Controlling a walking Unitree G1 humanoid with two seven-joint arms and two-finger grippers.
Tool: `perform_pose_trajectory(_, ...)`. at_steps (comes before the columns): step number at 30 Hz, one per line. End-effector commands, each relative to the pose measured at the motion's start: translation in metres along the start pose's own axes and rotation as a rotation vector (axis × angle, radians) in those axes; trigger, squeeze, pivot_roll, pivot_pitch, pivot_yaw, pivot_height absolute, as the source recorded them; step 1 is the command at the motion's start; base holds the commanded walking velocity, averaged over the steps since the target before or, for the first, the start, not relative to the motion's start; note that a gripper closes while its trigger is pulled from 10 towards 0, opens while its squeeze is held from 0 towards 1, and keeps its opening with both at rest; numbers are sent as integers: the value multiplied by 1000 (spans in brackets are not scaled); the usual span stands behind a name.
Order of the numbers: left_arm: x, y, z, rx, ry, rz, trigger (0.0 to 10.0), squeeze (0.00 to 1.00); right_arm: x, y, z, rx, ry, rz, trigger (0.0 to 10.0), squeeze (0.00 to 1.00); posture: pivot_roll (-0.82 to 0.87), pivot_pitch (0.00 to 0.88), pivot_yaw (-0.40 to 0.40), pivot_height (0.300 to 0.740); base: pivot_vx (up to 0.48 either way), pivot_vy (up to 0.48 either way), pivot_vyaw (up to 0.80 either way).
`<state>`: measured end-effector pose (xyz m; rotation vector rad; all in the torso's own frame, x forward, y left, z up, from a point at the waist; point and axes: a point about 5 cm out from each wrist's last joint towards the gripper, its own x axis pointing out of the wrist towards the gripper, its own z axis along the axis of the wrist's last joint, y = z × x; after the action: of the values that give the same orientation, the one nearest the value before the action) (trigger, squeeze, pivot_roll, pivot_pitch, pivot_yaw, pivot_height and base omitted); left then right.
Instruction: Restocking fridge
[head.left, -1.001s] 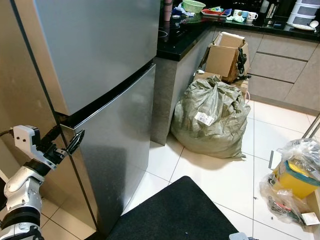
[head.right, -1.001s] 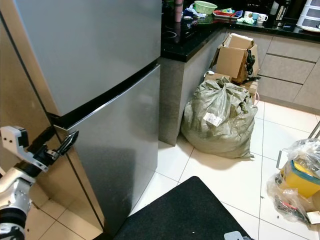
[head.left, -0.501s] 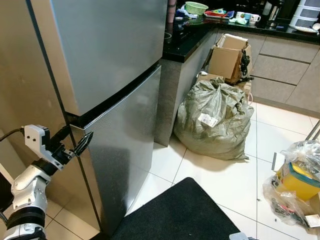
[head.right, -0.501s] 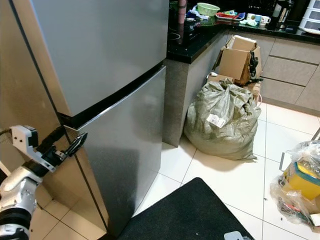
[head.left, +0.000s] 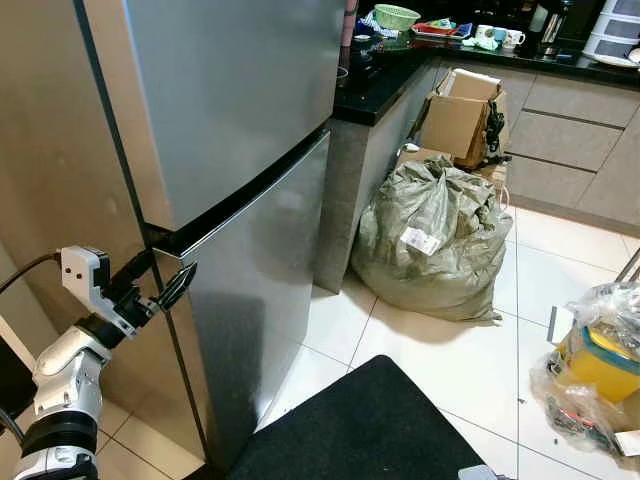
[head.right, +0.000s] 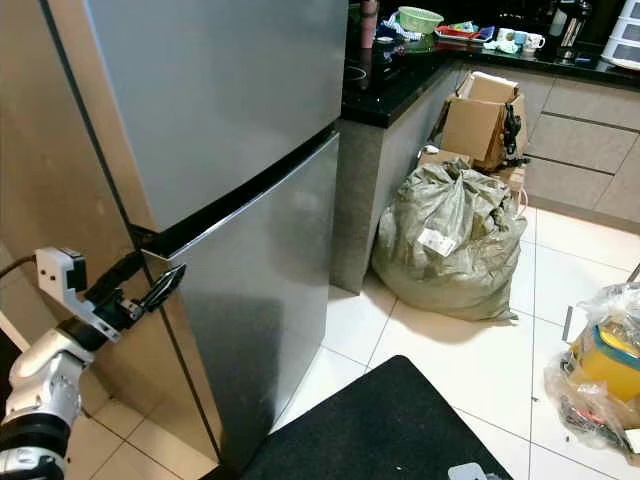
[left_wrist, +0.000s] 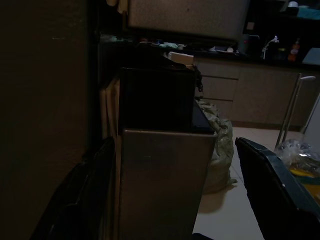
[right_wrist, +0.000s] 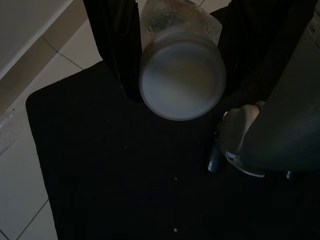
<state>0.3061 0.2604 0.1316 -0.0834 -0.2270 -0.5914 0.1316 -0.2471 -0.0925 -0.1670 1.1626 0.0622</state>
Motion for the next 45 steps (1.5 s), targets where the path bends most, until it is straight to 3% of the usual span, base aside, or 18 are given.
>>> perform_pose_trajectory(1, 8, -17, -13, -35, 43, -91, 10000, 0, -1, -4, 1, 5, -8, -13, 10000, 0, -46, 0, -31, 740, 0, 0, 0)
perform_pose_trajectory(22, 12, -23, -13, -49, 46, -129, 10000, 0, -1, -5, 2, 2, -10, -11, 10000, 0, -46, 0, -32, 740, 0, 0, 0)
perform_pose_trajectory(37, 24, -54, -23, -121, 52, -284, 10000, 0, -1, -4, 2, 1, -10, -9, 10000, 0, -43, 0, -30, 740, 0, 0, 0)
perform_pose_trajectory(45, 25, -58, -24, -137, 51, -299, 10000, 0, -1, -3, 2, 2, -11, -8, 10000, 0, -42, 0, -31, 740, 0, 0, 0)
